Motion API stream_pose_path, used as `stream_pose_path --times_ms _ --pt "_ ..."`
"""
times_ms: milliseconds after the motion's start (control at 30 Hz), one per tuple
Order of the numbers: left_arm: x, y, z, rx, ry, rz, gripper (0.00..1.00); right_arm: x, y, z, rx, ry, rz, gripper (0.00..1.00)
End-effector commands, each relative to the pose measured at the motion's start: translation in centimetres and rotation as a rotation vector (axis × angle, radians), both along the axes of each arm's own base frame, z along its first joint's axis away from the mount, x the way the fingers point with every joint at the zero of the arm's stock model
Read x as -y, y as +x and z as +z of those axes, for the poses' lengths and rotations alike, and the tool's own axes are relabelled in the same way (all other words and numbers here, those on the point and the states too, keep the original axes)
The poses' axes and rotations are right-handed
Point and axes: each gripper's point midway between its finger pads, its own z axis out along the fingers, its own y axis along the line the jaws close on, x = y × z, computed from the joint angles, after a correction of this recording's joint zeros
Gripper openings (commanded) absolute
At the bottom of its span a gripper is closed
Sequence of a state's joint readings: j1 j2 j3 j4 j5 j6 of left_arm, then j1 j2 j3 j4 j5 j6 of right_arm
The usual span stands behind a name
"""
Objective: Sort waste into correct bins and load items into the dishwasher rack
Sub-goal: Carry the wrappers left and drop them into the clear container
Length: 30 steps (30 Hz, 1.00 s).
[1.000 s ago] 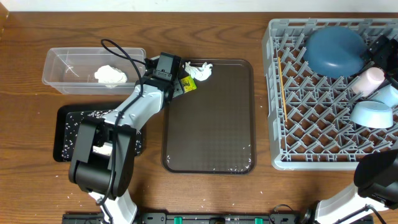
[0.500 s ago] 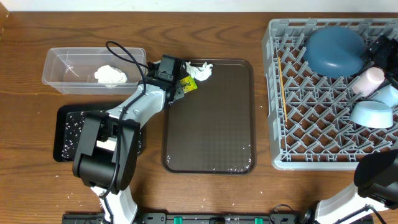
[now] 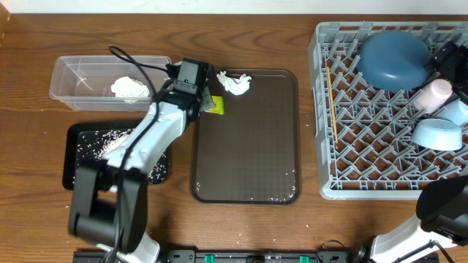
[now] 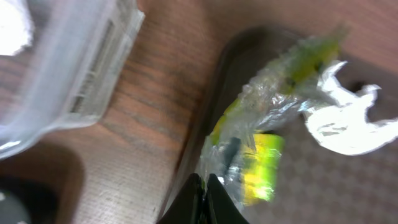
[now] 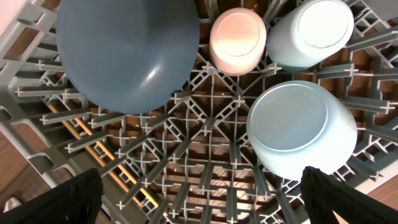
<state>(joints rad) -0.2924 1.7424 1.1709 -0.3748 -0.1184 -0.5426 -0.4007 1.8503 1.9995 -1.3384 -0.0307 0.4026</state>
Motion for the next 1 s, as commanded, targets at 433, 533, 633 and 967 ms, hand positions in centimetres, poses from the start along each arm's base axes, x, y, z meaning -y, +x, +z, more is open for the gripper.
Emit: stream_pose_path --times_ms 433,533,633,967 --pt "-8.1 -0.4 12.4 0.324 0.05 0.298 0.06 0.1 -0.1 -0.1 0.0 0.007 -0.015 0.99" --pt "-11.9 -0.5 12.4 0.334 0.077 0.431 0.06 0.1 -0.1 -0.1 0.0 0.007 -0.014 0.99" --pt "-15.3 -0.1 11.8 0.338 0.076 0.527 0.06 0.1 -0.1 -0.1 0.0 0.007 -0.014 0.99" --pt "-20.1 1.8 9.2 0.344 0.08 0.633 0.84 0.1 -0.1 -0.1 0.0 0.007 -0.015 0.99"
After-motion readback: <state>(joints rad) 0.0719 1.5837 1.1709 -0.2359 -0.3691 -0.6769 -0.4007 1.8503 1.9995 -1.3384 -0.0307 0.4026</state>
